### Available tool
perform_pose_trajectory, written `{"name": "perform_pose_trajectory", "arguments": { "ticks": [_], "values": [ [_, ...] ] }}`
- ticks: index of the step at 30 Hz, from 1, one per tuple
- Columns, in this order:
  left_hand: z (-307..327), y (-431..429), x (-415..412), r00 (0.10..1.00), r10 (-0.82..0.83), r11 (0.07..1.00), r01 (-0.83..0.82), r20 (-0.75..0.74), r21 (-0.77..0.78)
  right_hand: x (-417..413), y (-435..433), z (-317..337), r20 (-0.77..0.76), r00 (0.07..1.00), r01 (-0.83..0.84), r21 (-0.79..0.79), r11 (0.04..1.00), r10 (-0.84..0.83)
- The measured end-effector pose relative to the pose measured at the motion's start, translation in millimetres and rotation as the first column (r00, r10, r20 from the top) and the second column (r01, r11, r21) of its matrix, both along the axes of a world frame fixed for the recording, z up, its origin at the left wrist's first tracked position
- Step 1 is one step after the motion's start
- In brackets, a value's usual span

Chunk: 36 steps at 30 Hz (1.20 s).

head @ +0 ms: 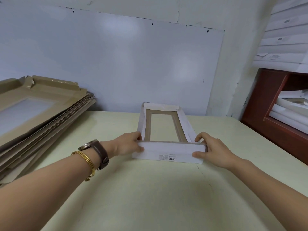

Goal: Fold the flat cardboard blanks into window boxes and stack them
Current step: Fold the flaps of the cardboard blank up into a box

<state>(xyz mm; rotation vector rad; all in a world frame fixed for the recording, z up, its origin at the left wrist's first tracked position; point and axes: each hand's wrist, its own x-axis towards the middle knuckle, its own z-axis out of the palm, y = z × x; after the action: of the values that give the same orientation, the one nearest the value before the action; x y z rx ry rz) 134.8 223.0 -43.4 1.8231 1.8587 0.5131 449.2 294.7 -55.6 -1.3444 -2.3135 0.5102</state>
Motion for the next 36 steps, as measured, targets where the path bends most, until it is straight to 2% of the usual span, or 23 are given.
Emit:
{"name": "perform_pose_trajectory", "arguments": {
  "ticks": [7,10,16,23,28,33,36],
  "values": [
    [1.3,2.1,0.8,0.995,0.023,1.0,-0.021,0.098,-0.023,0.5,5.1,-2.1,-0.049,0.999,-0.002,-0.058,0.998,-0.001],
    [0.9,2.5,1.6,0.991,0.028,0.999,-0.026,0.134,-0.02,-3.5,5.1,-4.8,0.002,1.0,0.021,-0.039,0.999,-0.021],
    [-5.0,3.1,3.3,0.989,-0.023,0.999,0.015,0.146,0.051,-7.8,5.4,-10.8,-0.006,1.0,-0.022,0.049,0.999,0.022],
    [-12.5,1.9,0.9,0.996,-0.087,0.995,0.085,0.02,0.047,-7.1,6.2,-19.3,0.073,0.996,-0.06,0.076,0.995,0.054],
    [-18.0,2.5,1.4,0.989,-0.126,0.983,0.135,-0.075,0.122,-6.4,-0.8,-22.4,0.096,0.992,-0.085,0.038,0.996,0.081],
    [-22.9,2.2,1.6,0.984,-0.145,0.983,0.155,-0.104,0.101,-2.5,-6.9,-21.2,0.23,0.966,-0.129,0.051,0.99,0.114],
    [-24.1,1.0,4.5,0.988,-0.102,0.986,0.115,-0.117,0.117,-4.0,-10.1,-21.6,0.278,0.954,-0.141,0.09,0.986,0.111]
  ]
}}
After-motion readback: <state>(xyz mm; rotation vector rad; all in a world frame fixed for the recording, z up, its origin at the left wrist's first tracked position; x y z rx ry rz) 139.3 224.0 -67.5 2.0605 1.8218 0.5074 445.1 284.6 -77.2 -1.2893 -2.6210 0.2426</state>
